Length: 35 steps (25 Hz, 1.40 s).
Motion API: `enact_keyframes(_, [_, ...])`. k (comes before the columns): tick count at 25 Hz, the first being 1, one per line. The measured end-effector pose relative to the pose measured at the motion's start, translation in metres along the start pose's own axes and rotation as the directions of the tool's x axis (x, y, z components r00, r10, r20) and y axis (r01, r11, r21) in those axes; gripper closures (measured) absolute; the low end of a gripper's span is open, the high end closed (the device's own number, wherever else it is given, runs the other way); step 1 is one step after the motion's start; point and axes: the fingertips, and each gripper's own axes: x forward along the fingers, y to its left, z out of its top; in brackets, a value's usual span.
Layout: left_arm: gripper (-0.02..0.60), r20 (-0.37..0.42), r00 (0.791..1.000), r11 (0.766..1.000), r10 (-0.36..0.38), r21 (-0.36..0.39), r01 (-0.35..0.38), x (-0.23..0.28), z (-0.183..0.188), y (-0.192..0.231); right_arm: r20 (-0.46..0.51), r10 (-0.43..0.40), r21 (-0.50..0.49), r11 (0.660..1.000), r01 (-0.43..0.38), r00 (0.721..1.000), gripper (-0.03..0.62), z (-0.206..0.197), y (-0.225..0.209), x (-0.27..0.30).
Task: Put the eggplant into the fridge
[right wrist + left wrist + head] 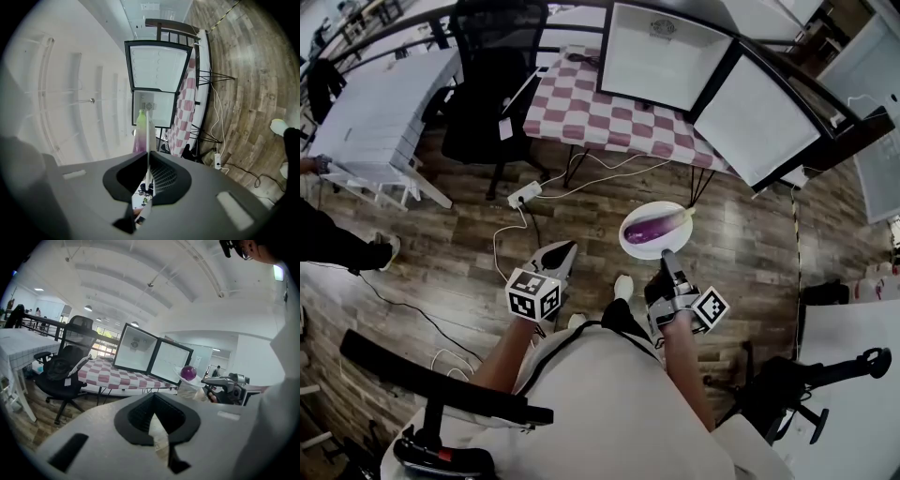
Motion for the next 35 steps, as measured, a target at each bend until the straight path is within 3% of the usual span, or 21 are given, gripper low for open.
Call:
enact_keyframes(19, [0.578,0.012,0.998,0.998,0.059,0.023,-0.059,0.157,0.086,-0.003,-0.118,0.017,0.019,1.0,-0.014,0.993,0.568,0.132,-0.004,0.111])
enact_keyframes(35, [0.578,0.007,0.988,0.987,0.157,0.018,-0.157,0.234,0.101,-0.018,-0.212,0.004,0.045,0.999,0.006,0.977,0.568,0.21,-0.026,0.149])
